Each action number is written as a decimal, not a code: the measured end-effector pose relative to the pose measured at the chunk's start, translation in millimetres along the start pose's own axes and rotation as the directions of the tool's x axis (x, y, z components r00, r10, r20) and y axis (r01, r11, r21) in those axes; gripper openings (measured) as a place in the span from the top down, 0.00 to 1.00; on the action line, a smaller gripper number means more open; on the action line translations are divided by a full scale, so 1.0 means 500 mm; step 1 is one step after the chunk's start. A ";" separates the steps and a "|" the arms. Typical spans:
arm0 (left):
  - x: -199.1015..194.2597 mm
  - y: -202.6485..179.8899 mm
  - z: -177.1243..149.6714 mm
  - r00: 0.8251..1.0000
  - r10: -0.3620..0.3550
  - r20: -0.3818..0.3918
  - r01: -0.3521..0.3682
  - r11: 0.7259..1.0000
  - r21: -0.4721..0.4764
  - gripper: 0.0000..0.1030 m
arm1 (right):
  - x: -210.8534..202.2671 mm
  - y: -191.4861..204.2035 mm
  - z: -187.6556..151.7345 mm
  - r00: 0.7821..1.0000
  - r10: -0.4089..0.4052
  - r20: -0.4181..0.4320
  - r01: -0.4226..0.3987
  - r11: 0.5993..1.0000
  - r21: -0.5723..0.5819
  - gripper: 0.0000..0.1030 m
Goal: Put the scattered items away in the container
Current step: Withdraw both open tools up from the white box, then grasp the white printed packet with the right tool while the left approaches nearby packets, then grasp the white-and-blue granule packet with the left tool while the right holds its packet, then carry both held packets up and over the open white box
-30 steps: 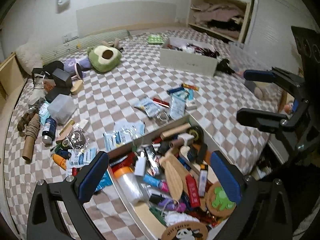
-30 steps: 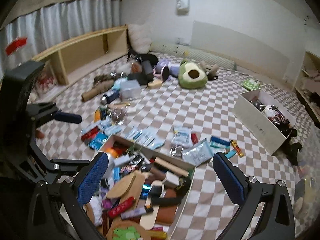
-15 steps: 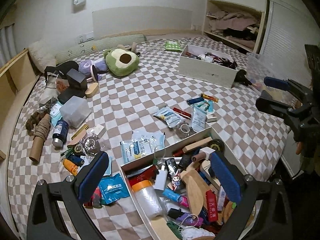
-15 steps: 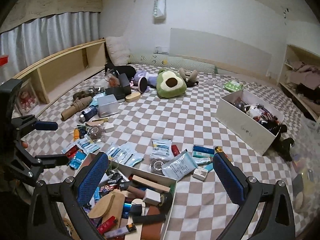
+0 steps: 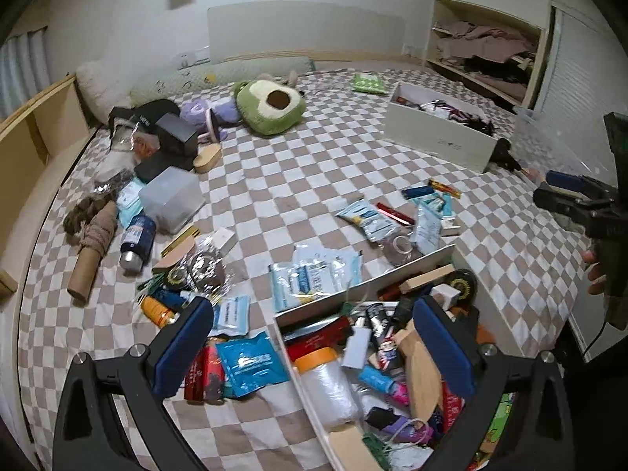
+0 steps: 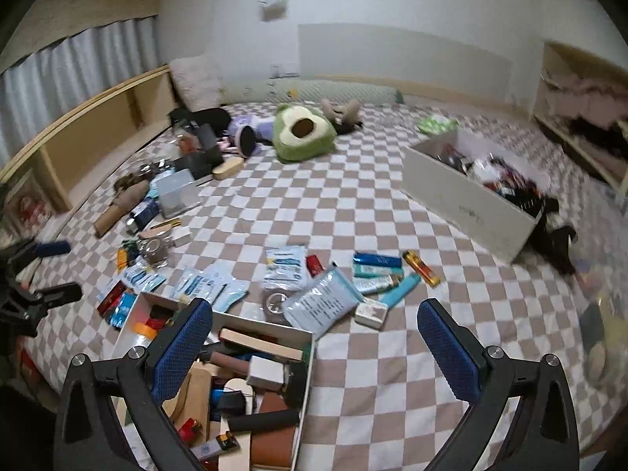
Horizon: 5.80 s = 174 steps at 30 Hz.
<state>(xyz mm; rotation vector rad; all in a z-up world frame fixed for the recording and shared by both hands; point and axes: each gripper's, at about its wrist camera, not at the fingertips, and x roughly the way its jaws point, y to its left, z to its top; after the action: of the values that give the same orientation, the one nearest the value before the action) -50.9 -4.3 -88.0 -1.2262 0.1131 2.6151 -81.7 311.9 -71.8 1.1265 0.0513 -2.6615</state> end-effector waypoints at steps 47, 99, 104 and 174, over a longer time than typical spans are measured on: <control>0.073 0.167 -0.015 0.990 0.018 -0.138 -0.055 0.962 -0.269 0.09 | 0.322 -0.071 0.004 0.871 0.326 -0.366 -0.109 0.856 0.505 0.00; 0.385 0.219 -0.018 0.847 0.200 -0.493 -0.298 0.946 -0.129 0.09 | 0.442 -0.080 -0.024 0.829 0.377 -0.414 -0.070 0.803 0.592 0.52; 0.393 0.204 -0.029 0.834 0.236 -0.499 -0.308 0.949 -0.066 0.08 | 0.446 -0.085 -0.031 0.823 0.386 -0.416 -0.064 0.792 0.607 0.52; 0.027 0.124 0.107 0.997 -0.018 -0.074 0.002 0.975 -0.220 0.41 | 0.126 -0.053 0.091 0.911 0.372 -0.180 -0.263 0.858 0.441 0.52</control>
<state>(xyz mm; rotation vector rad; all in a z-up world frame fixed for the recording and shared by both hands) -114.9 -52.1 -66.1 -1.3927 -0.1742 2.6286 -162.4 317.9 -86.3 1.4557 -0.6229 -2.2631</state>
